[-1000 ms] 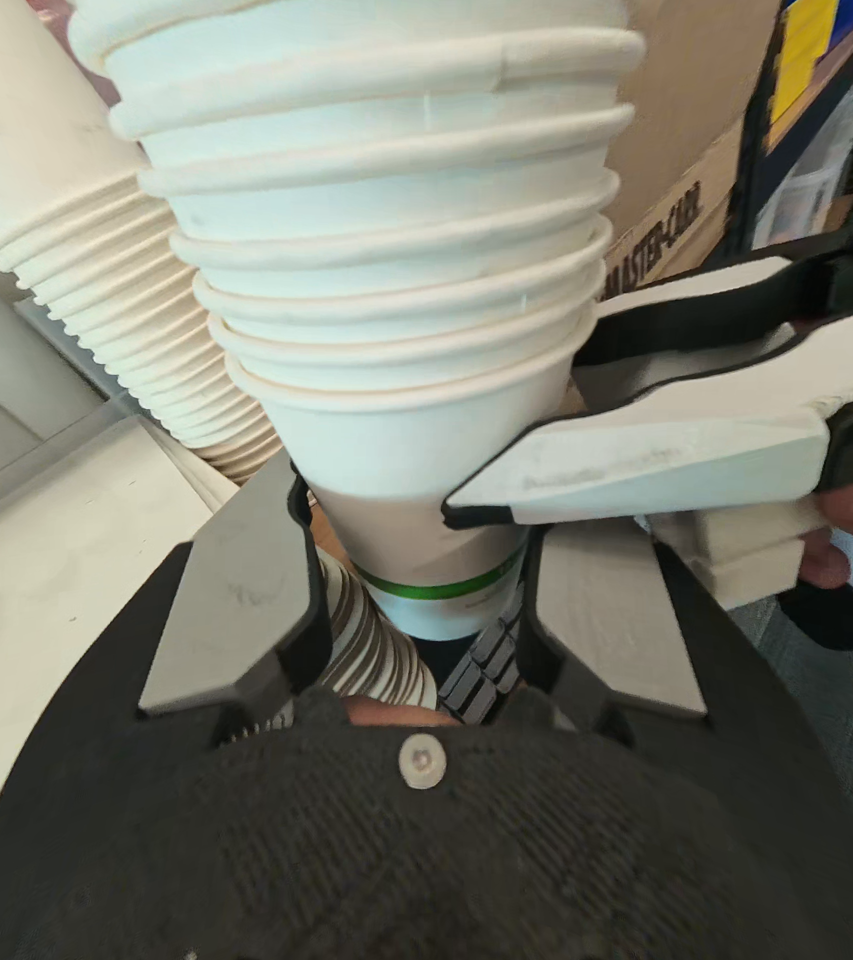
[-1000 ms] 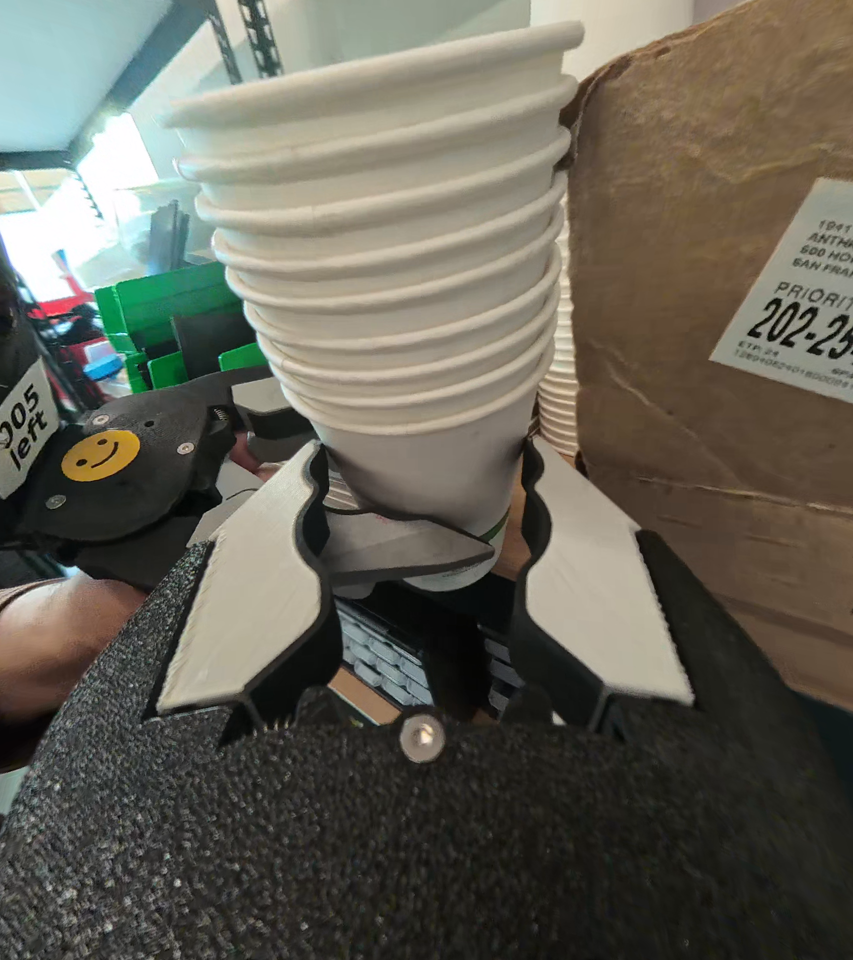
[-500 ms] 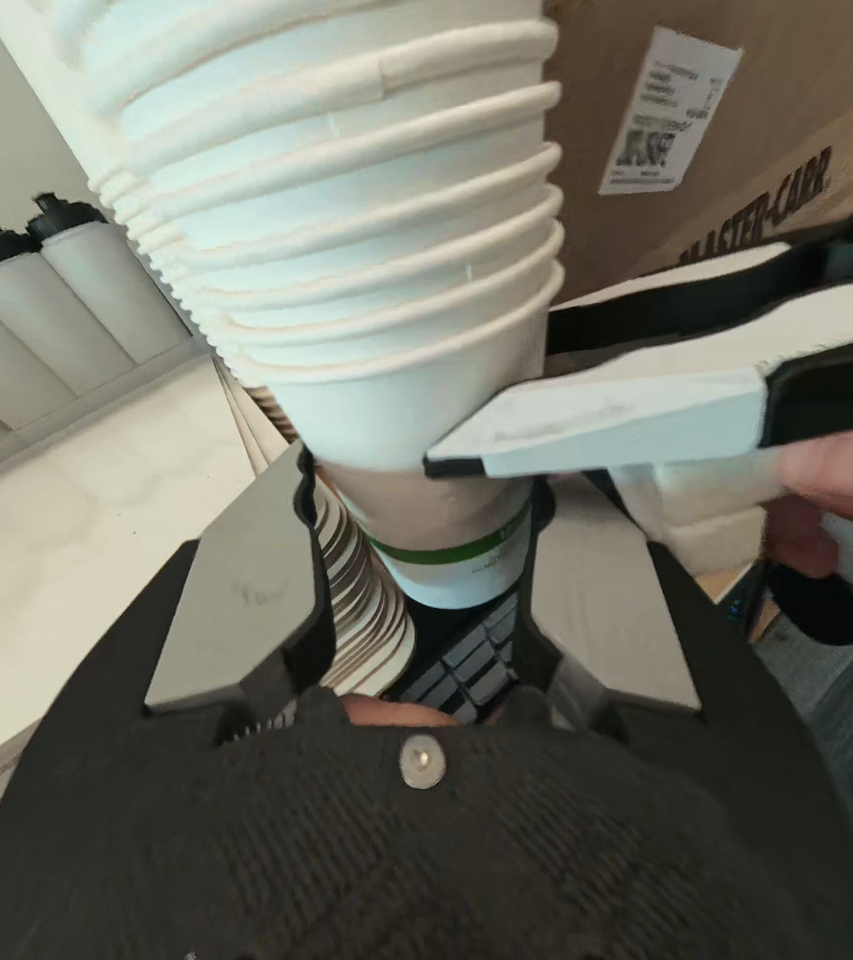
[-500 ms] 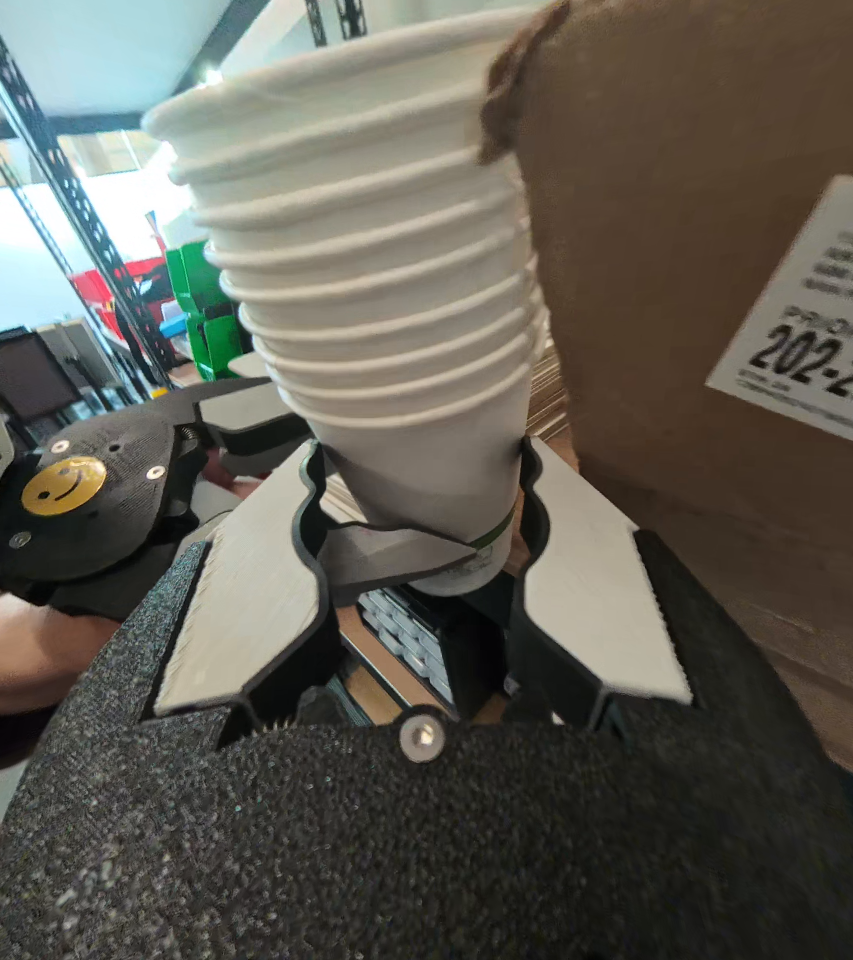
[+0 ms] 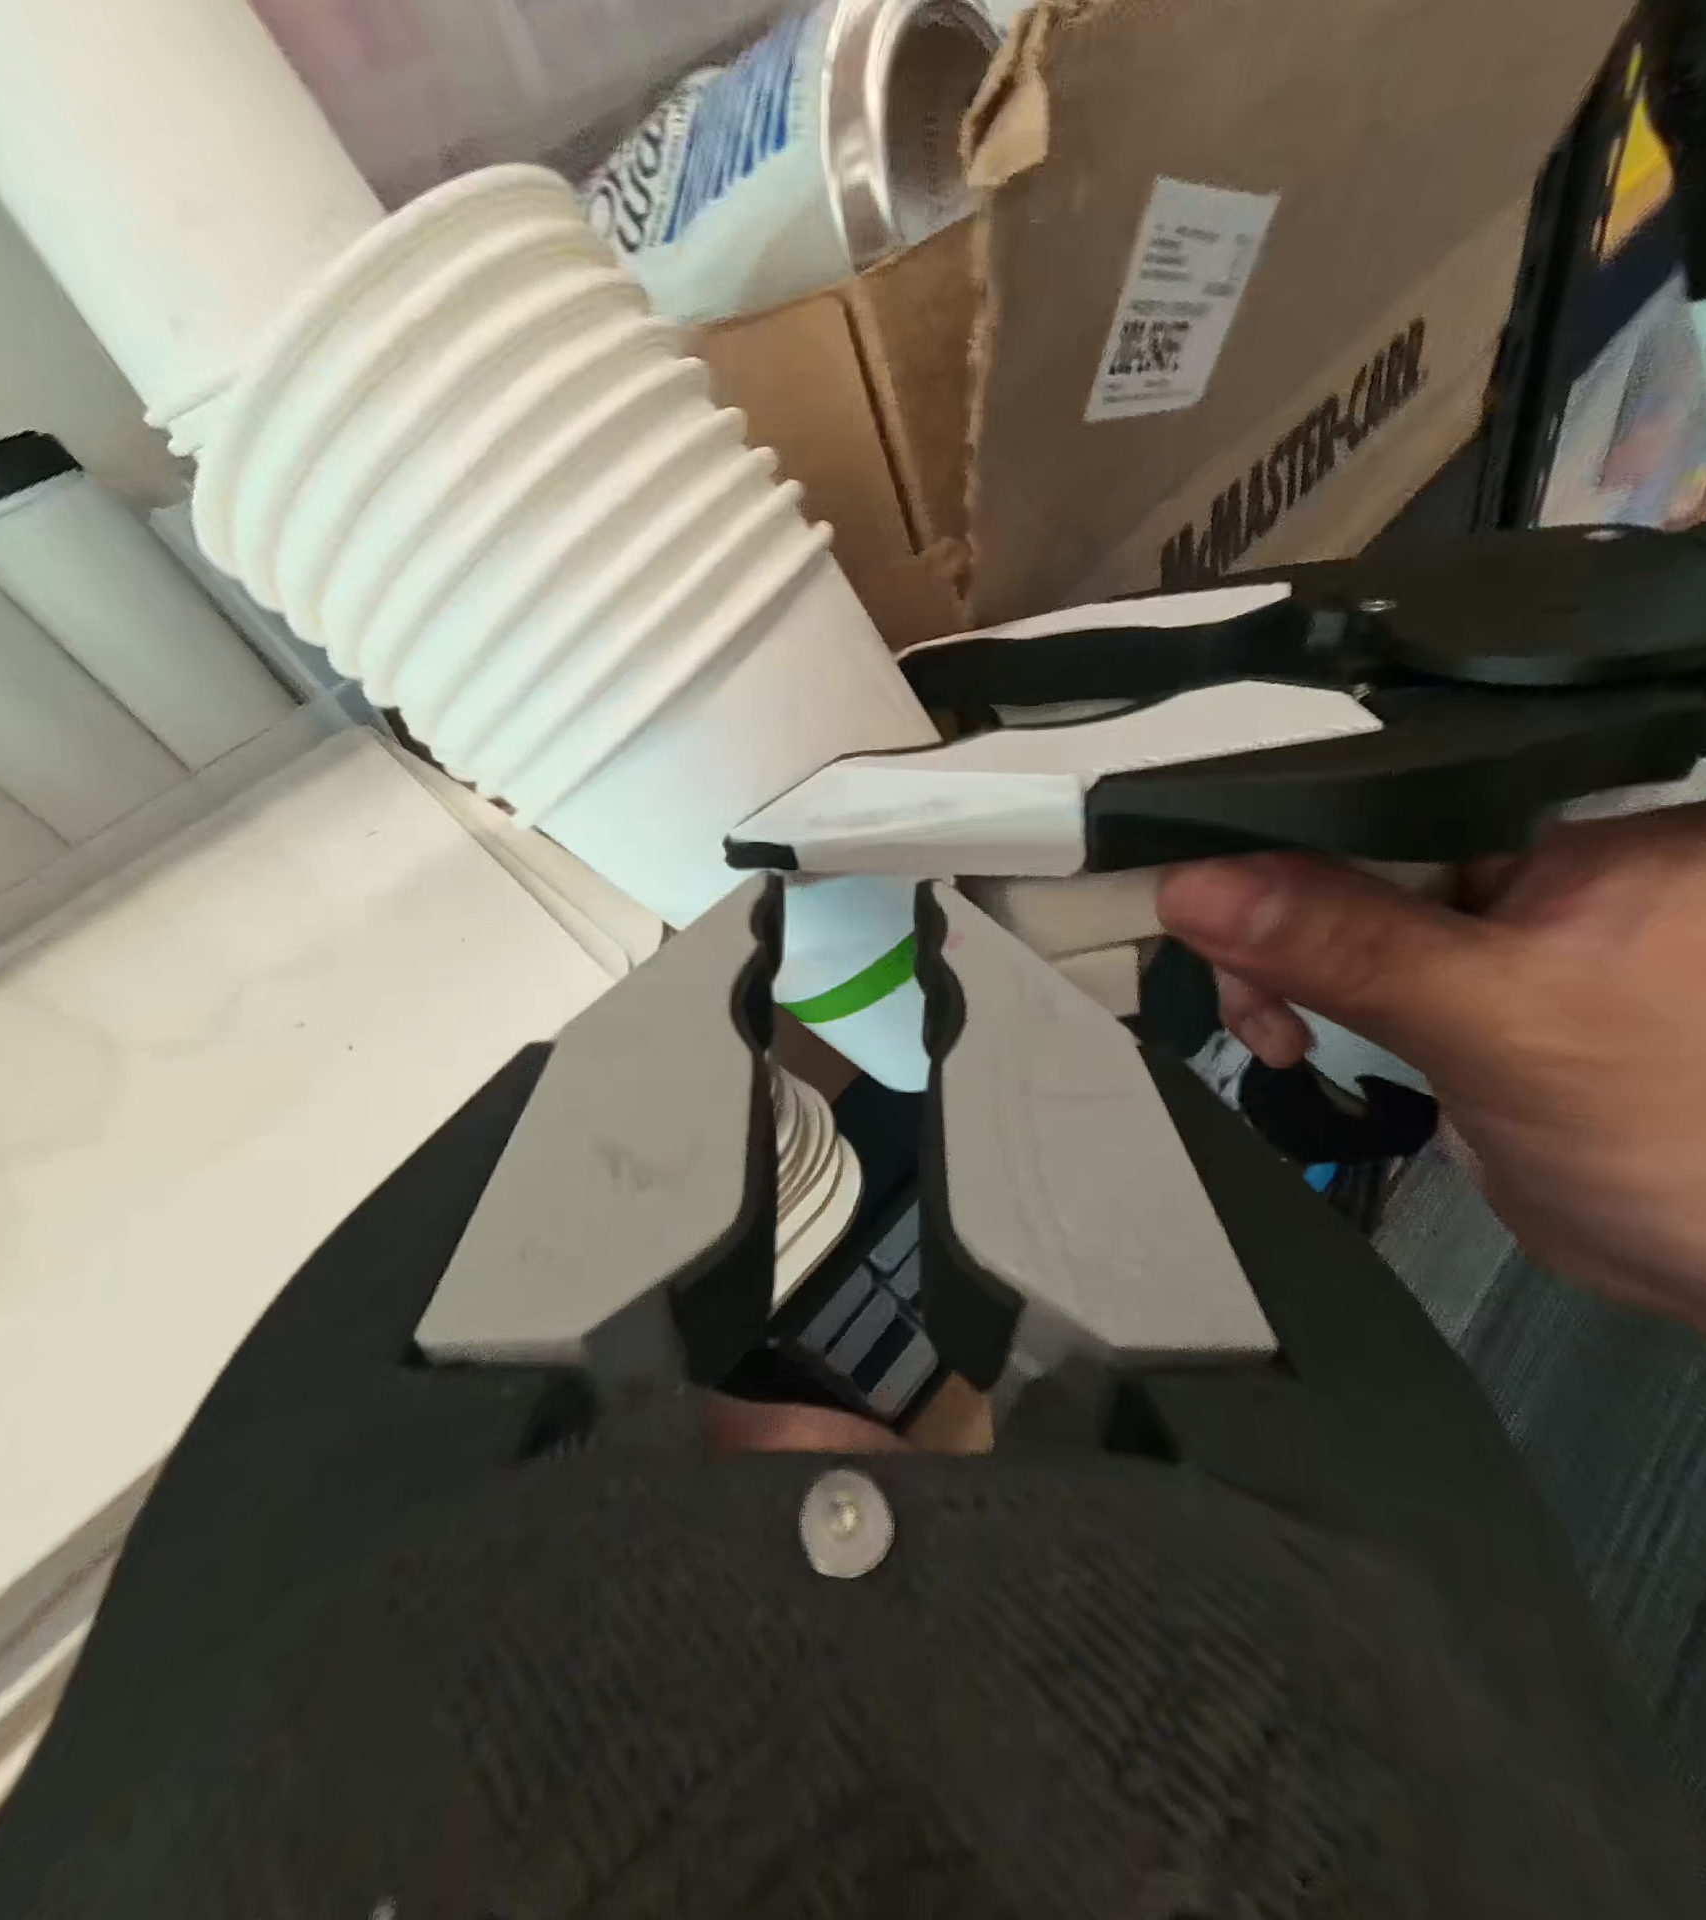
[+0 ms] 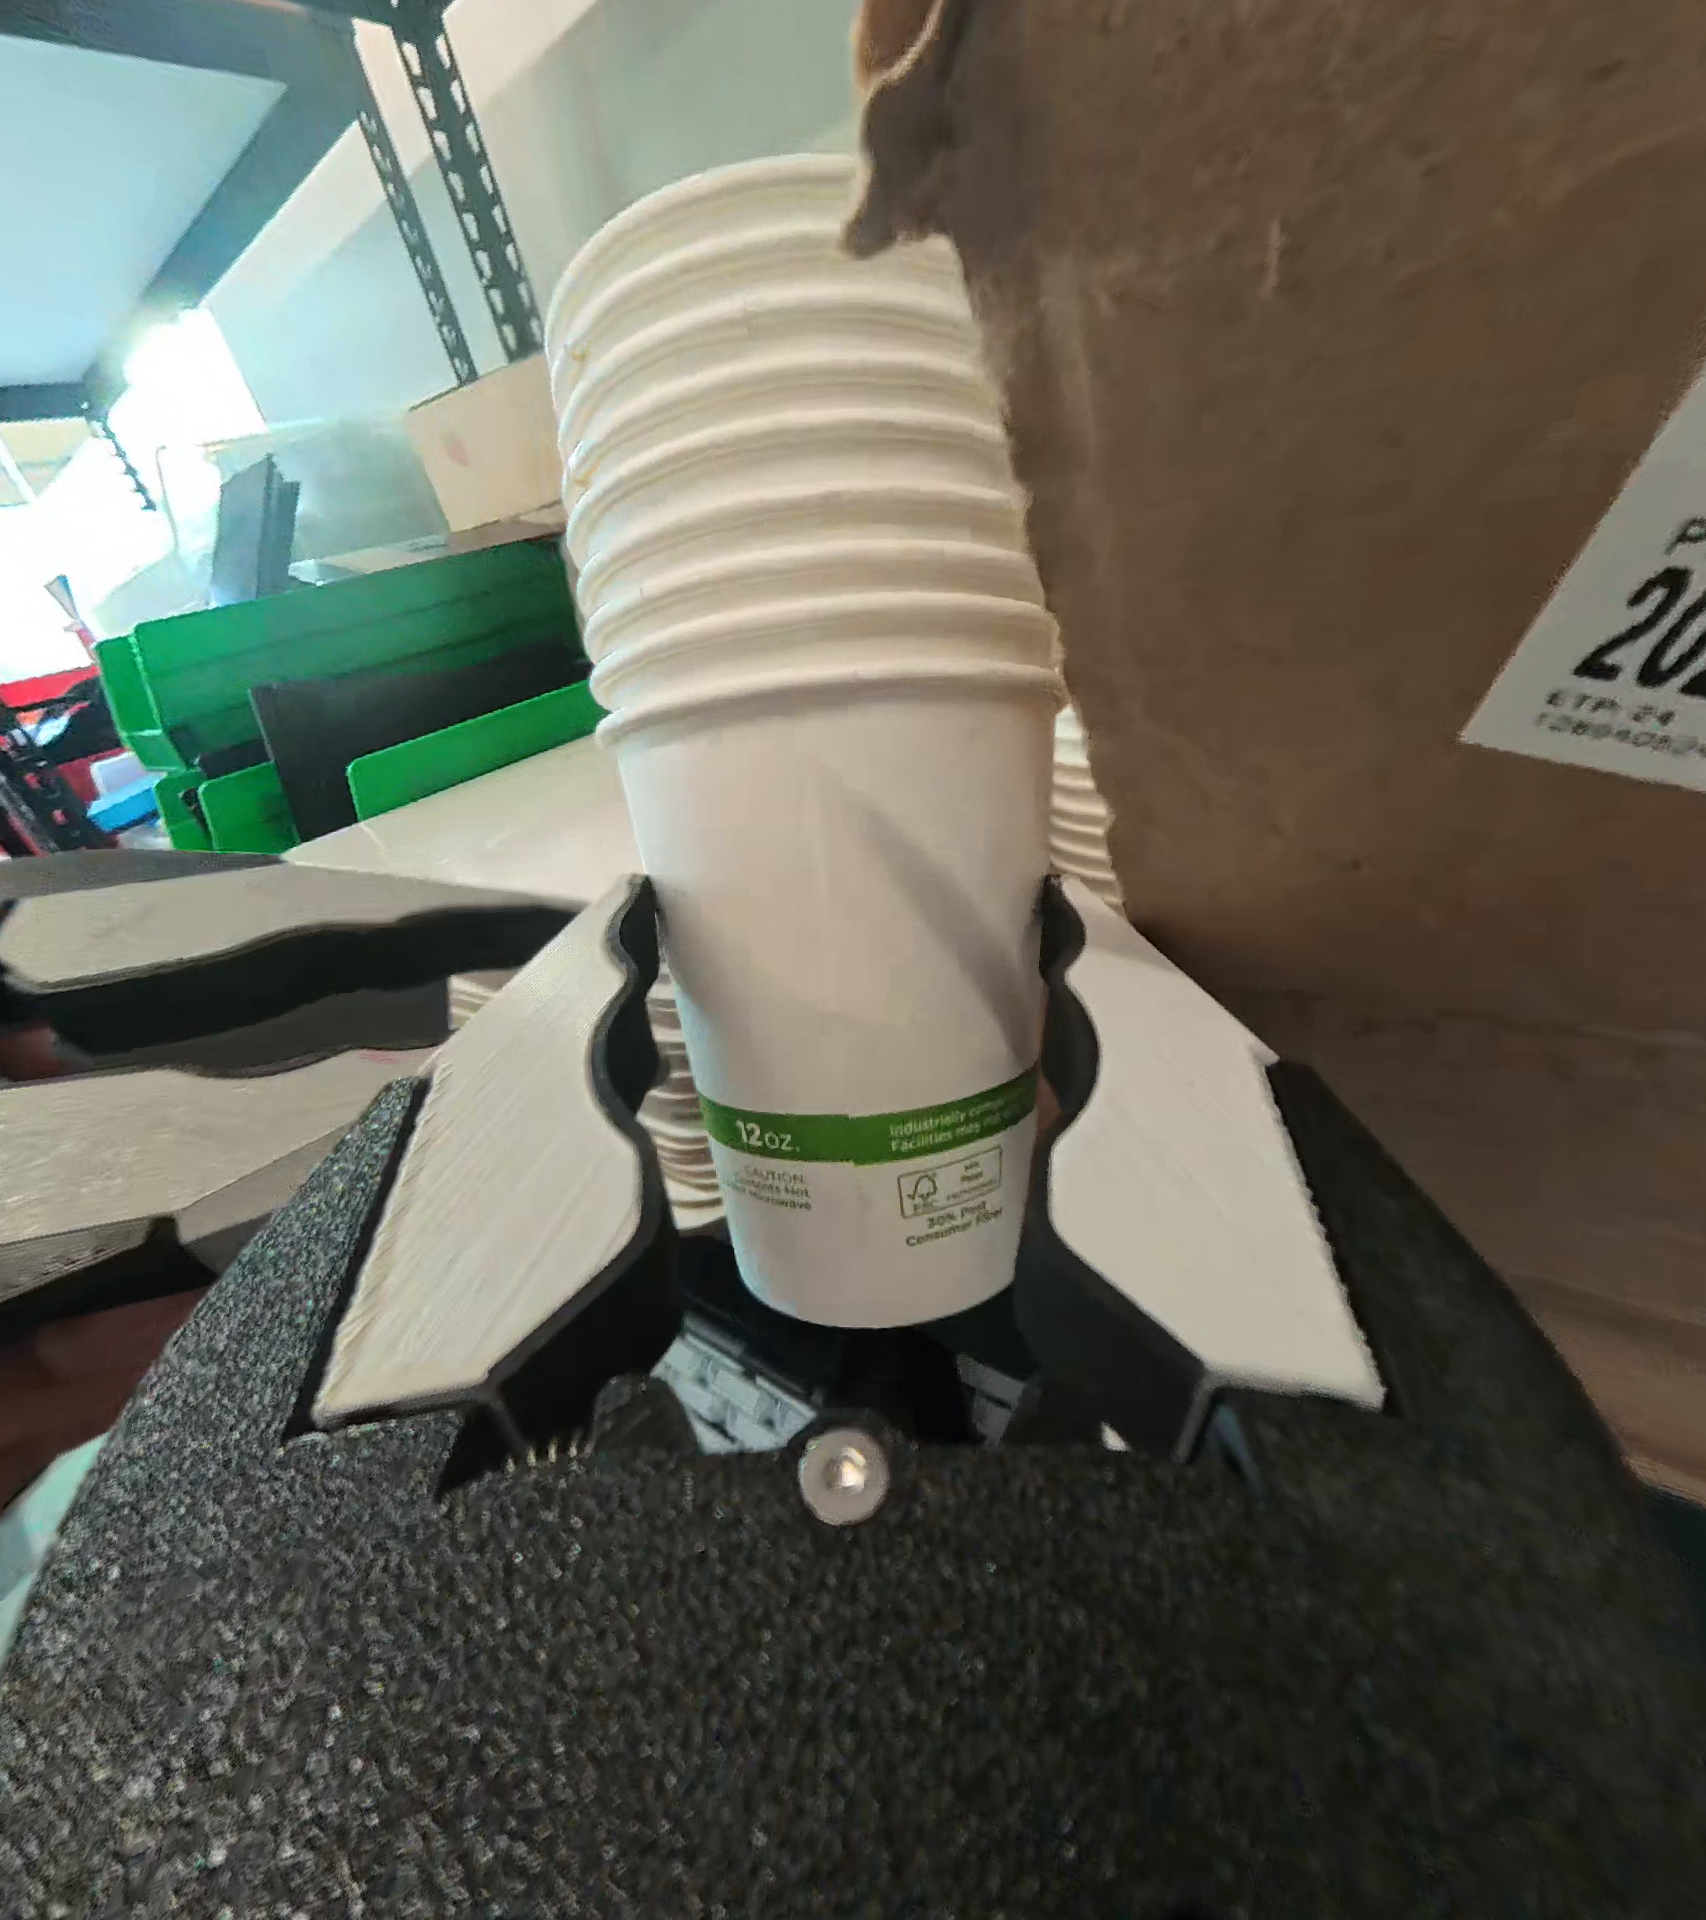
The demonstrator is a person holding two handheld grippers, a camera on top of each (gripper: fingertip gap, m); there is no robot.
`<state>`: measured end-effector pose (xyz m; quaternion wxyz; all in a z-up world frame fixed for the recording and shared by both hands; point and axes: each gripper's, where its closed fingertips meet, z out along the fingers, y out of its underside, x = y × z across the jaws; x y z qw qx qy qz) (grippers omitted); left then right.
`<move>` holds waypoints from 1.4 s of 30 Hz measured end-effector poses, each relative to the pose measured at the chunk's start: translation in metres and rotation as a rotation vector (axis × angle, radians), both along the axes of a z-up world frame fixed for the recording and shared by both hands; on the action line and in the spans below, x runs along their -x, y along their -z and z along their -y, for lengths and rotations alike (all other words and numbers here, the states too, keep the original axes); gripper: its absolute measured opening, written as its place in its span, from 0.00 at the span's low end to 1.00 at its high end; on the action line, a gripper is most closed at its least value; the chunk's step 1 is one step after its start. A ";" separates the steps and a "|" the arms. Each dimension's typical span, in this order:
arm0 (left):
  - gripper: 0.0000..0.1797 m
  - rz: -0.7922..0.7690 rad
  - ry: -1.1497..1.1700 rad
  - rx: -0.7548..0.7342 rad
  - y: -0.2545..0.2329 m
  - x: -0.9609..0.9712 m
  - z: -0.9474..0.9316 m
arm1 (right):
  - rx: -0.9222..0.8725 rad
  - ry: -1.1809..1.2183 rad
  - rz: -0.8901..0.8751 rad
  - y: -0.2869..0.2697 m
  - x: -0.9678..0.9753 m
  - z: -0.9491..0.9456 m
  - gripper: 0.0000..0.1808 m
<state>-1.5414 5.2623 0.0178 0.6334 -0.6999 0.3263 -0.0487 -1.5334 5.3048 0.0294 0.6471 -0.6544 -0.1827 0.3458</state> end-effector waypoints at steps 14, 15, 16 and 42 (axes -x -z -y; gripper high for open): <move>0.00 -0.125 0.161 0.160 0.042 0.002 0.027 | -0.047 0.083 0.011 0.002 -0.002 -0.001 0.40; 0.00 -0.120 0.127 0.160 0.049 0.002 0.021 | -0.036 0.083 0.010 0.002 -0.002 -0.002 0.40; 0.00 -0.103 0.103 0.106 0.048 0.000 0.016 | -0.026 0.081 0.012 0.002 -0.001 -0.002 0.40; 0.00 -0.182 0.207 -0.059 -0.066 -0.025 0.052 | 0.000 0.100 0.081 0.003 0.000 -0.003 0.40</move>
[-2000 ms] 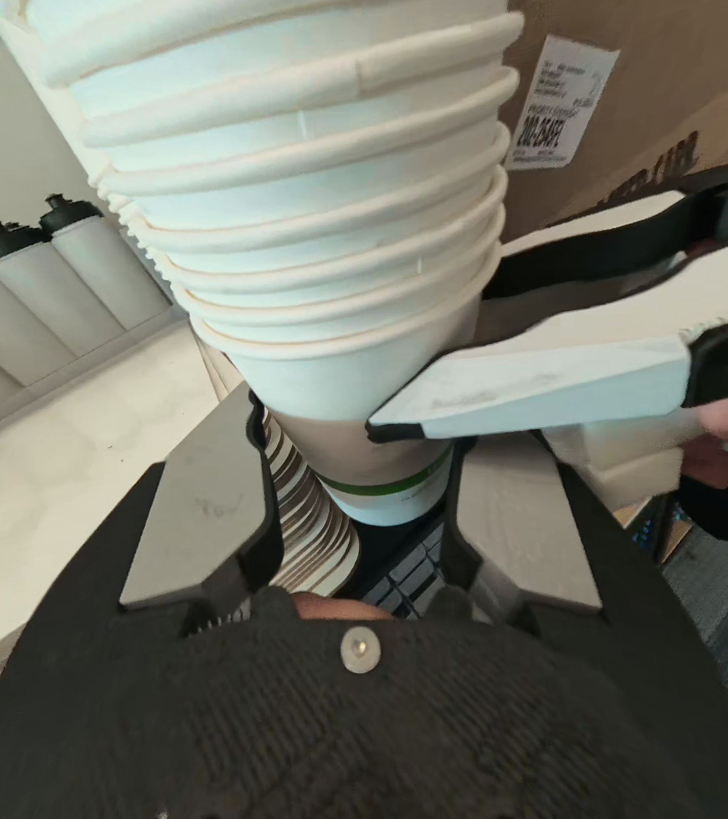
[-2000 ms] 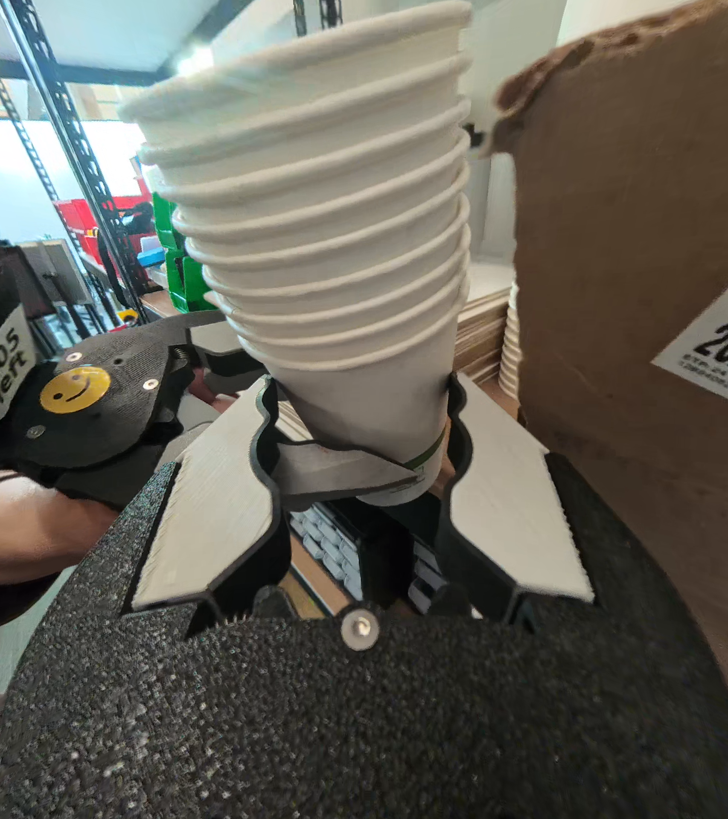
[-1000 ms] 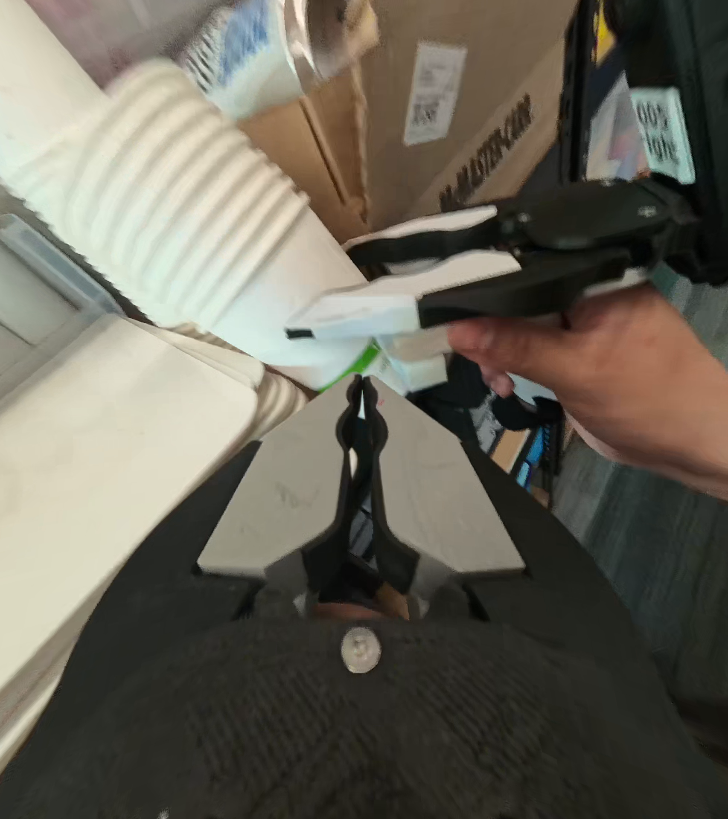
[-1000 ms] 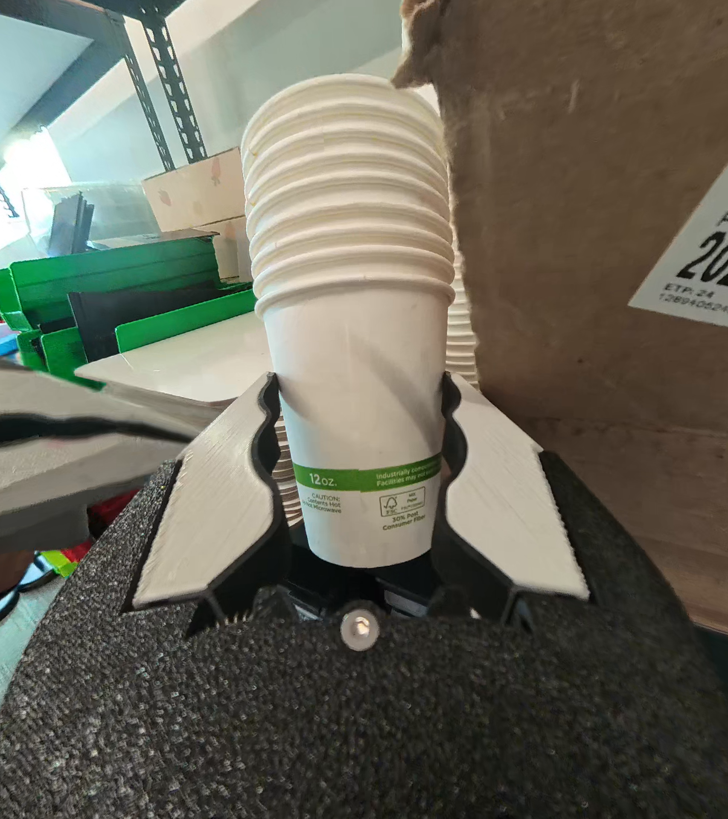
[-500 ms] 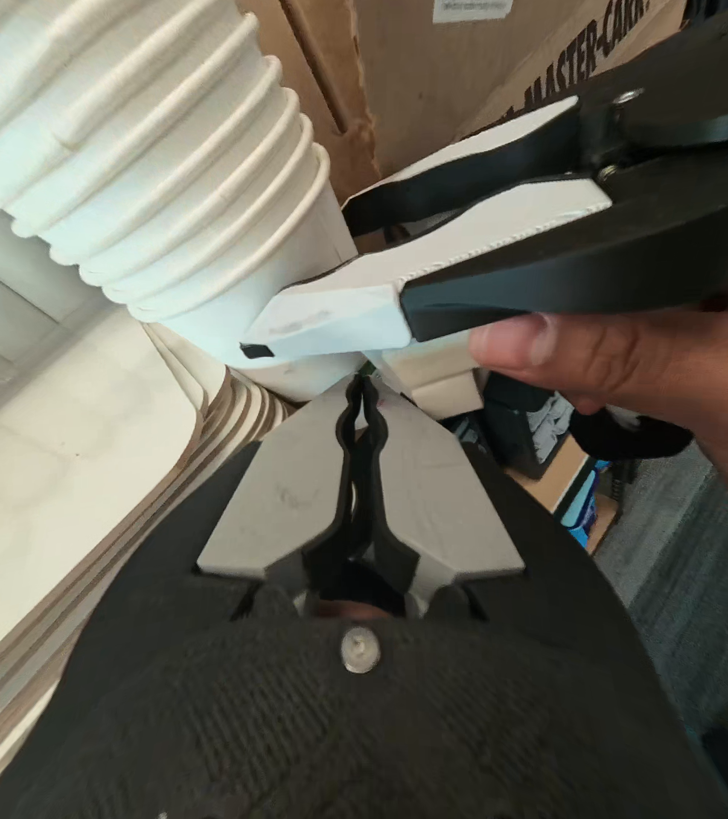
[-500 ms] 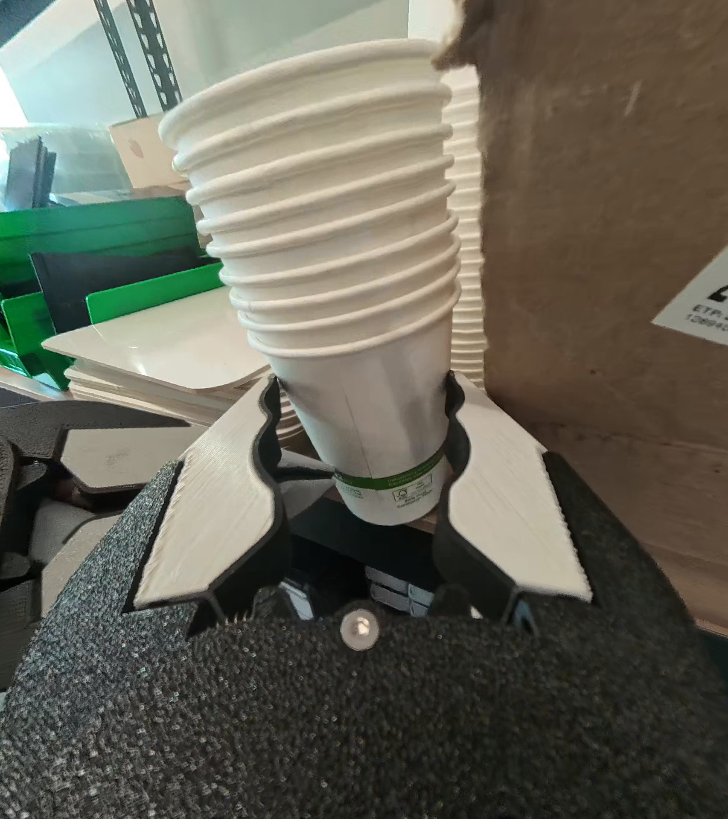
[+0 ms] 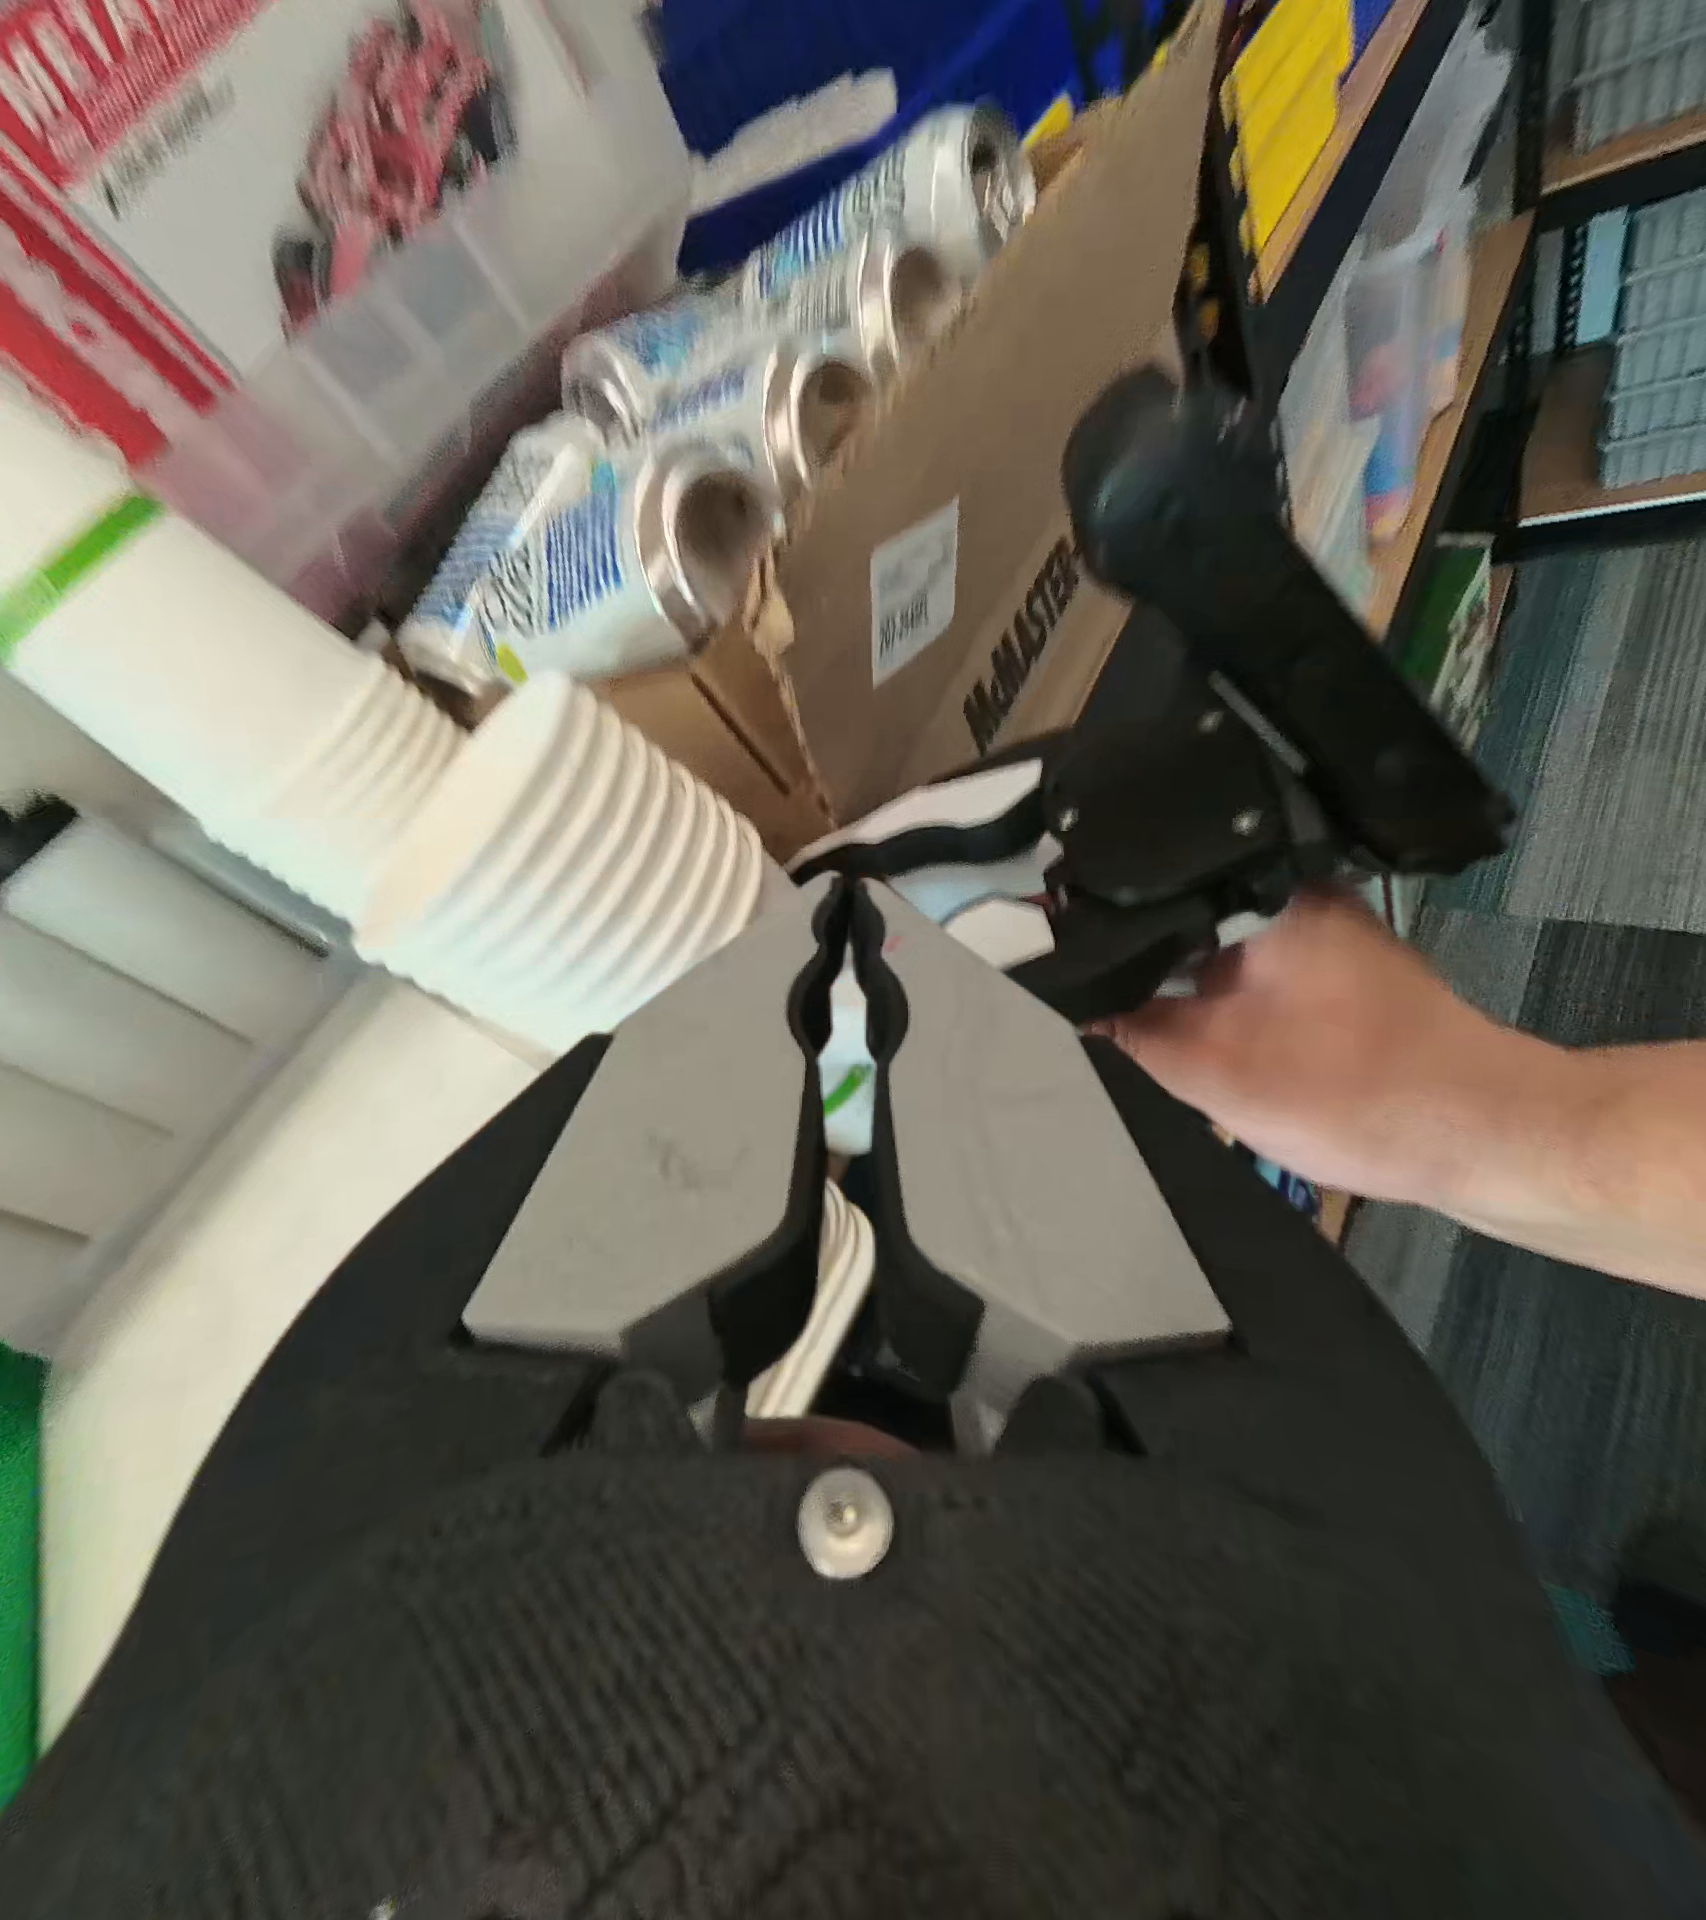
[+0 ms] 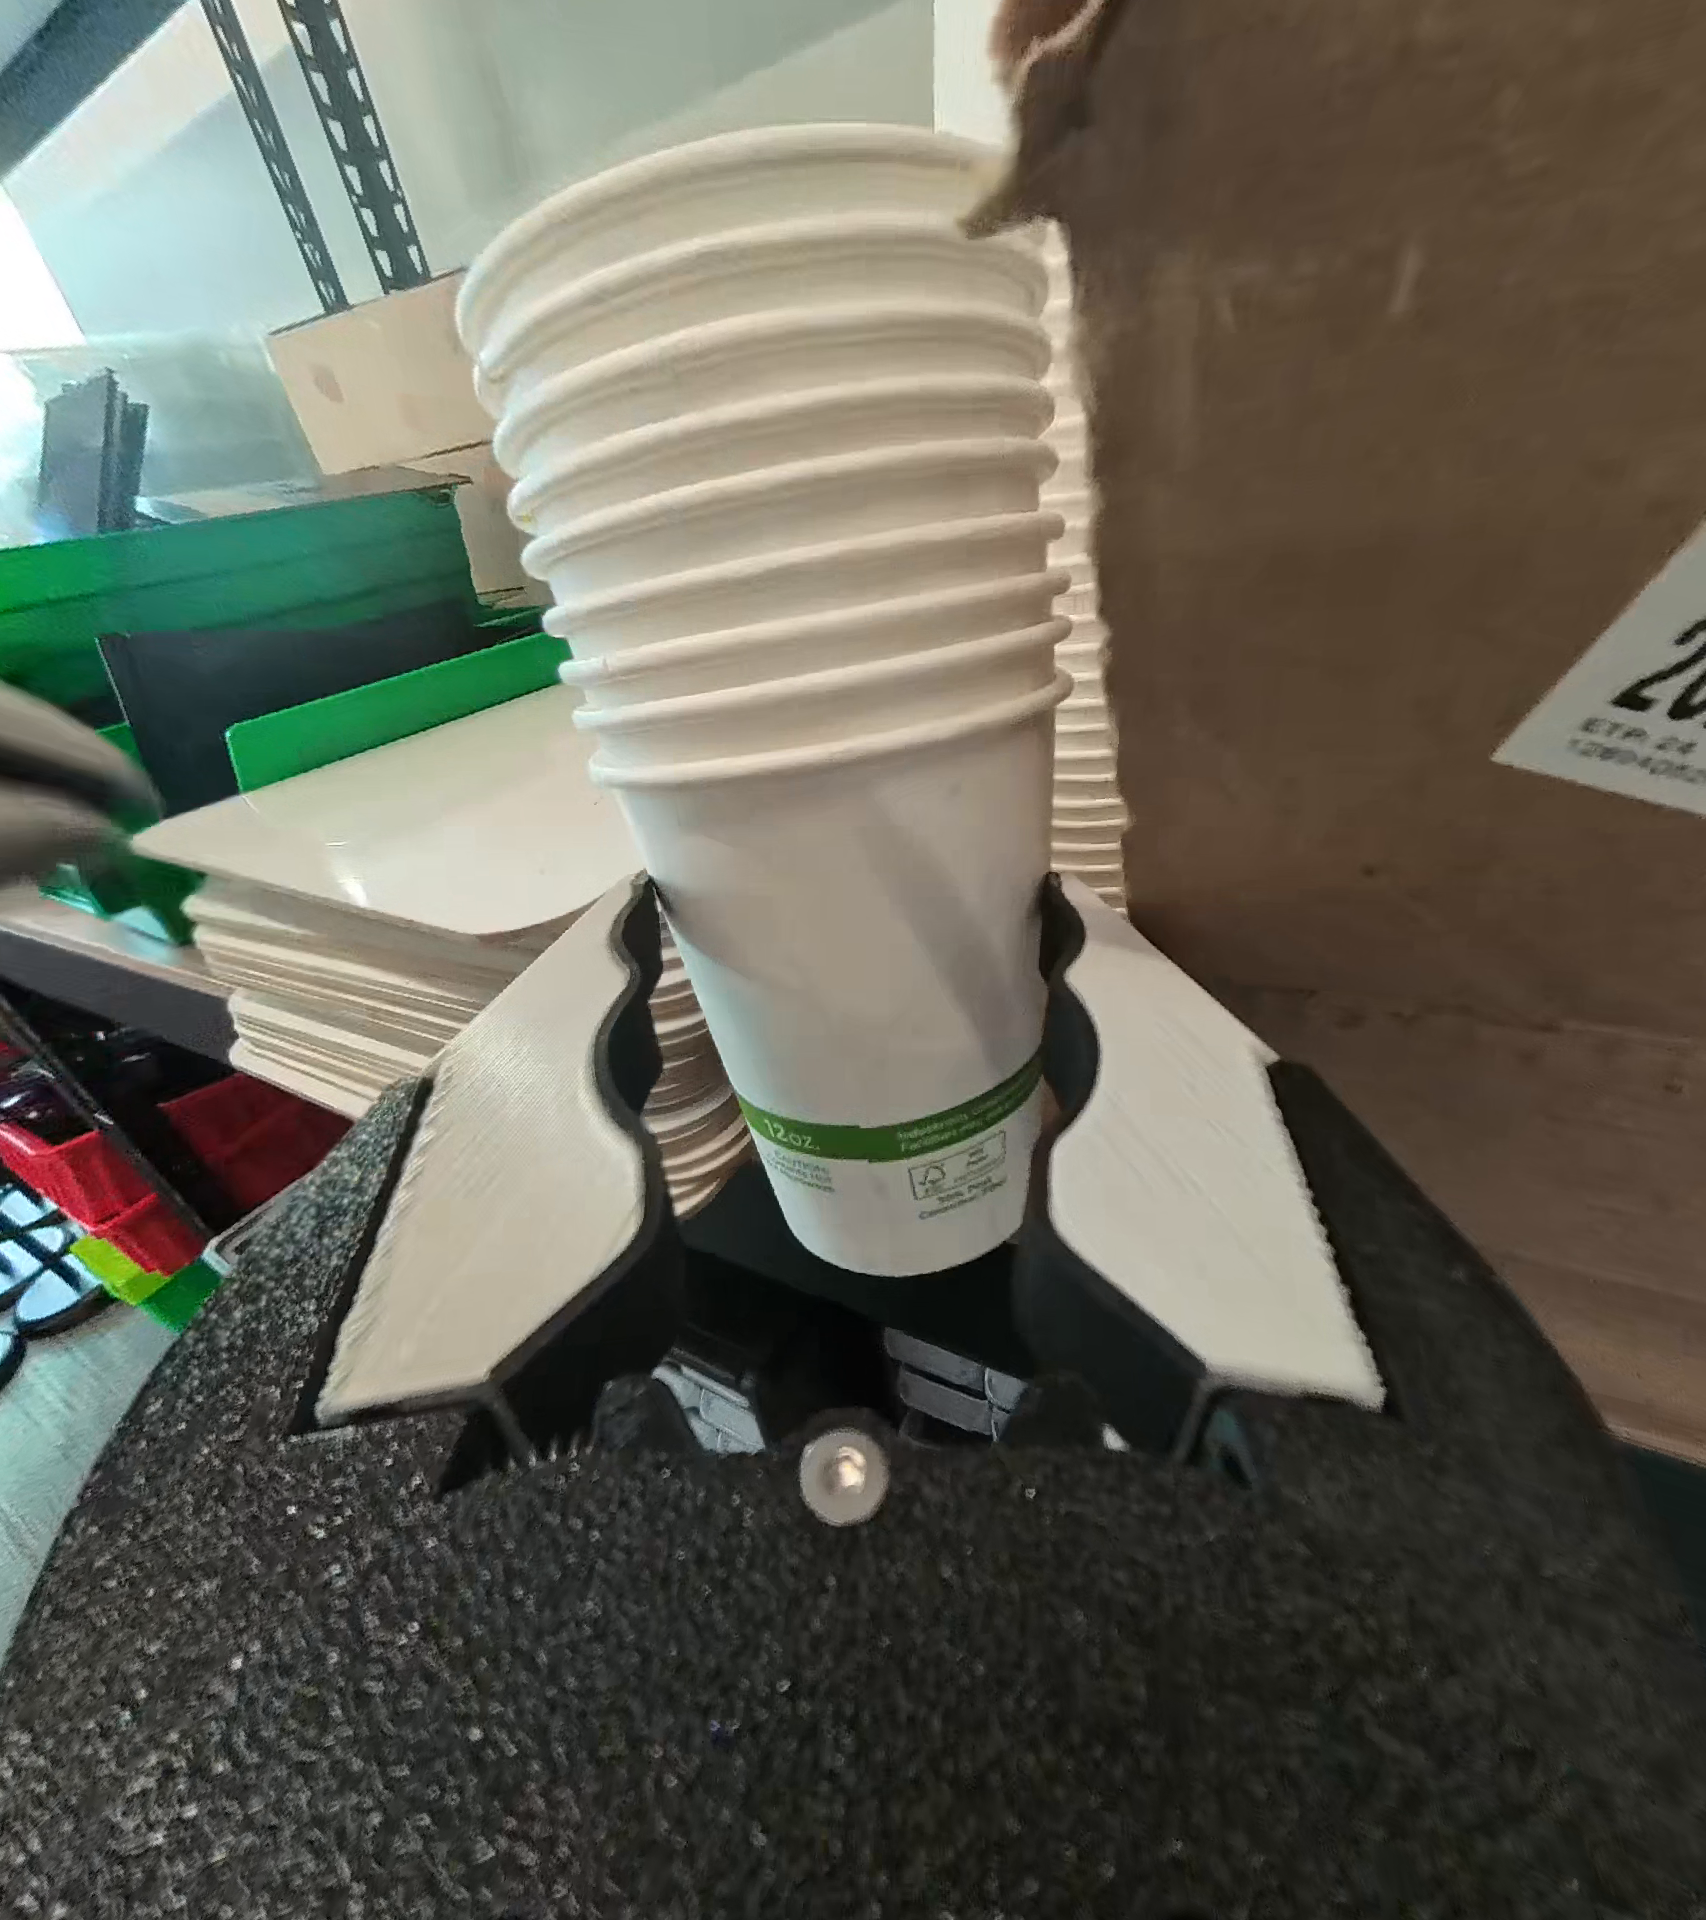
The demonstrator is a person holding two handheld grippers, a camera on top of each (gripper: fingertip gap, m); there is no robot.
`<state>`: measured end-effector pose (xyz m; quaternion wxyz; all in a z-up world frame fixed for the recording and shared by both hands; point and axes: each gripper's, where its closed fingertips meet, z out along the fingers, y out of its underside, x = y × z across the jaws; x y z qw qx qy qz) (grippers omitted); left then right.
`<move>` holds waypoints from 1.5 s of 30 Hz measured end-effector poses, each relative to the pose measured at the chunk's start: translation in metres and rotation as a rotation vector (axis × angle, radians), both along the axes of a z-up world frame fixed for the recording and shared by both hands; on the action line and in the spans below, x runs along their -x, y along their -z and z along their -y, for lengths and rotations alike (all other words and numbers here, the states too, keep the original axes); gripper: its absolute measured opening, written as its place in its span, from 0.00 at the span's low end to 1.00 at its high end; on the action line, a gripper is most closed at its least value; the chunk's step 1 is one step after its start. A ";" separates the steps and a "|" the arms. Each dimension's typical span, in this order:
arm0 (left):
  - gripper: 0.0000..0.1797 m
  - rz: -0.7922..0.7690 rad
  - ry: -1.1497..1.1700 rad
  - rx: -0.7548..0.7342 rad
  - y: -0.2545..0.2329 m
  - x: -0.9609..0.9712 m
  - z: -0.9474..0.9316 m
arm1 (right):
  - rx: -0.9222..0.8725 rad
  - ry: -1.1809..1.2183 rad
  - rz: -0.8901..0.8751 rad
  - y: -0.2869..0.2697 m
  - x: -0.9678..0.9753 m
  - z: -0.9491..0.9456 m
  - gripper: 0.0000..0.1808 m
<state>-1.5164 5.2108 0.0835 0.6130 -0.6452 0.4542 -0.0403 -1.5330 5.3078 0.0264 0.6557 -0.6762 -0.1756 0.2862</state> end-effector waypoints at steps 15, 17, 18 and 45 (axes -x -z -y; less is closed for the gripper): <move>0.00 -0.249 -0.140 -0.183 0.000 -0.004 -0.089 | -0.087 0.063 0.071 0.004 -0.007 0.001 0.32; 0.00 -0.252 -0.118 -0.179 0.001 -0.005 -0.084 | -0.119 0.055 0.066 0.003 -0.013 0.009 0.24; 0.00 -0.248 -0.109 -0.182 0.002 -0.006 -0.082 | -0.123 0.048 0.068 0.004 -0.014 0.012 0.21; 0.18 0.112 -0.405 0.779 0.333 0.150 0.081 | -0.054 -0.101 0.282 0.075 0.017 -0.003 0.06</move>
